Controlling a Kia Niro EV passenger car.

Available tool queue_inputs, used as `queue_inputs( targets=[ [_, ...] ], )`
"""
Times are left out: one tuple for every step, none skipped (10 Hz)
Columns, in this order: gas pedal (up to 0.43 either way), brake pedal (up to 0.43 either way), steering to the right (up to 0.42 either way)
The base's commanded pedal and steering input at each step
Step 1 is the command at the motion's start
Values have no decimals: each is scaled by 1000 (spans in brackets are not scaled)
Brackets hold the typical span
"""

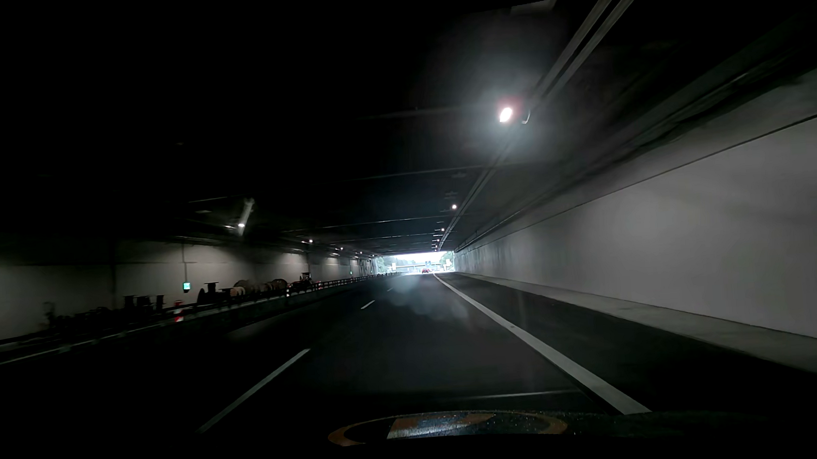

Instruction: Follow the waypoints while adhering to traffic rules and regulations

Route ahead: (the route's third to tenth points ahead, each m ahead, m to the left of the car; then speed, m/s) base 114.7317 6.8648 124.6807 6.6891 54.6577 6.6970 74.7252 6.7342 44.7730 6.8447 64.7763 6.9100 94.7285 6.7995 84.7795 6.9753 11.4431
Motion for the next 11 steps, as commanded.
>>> queue_inputs(
  targets=[
    [79, 0, 0],
    [87, 0, 0],
    [87, 0, 0],
    [87, 0, 0],
    [87, 0, -1],
    [87, 0, -1],
    [87, 0, -1],
    [87, 0, -2],
    [87, 0, -2],
    [87, 0, -2],
    [87, 0, -2]
  ],
)
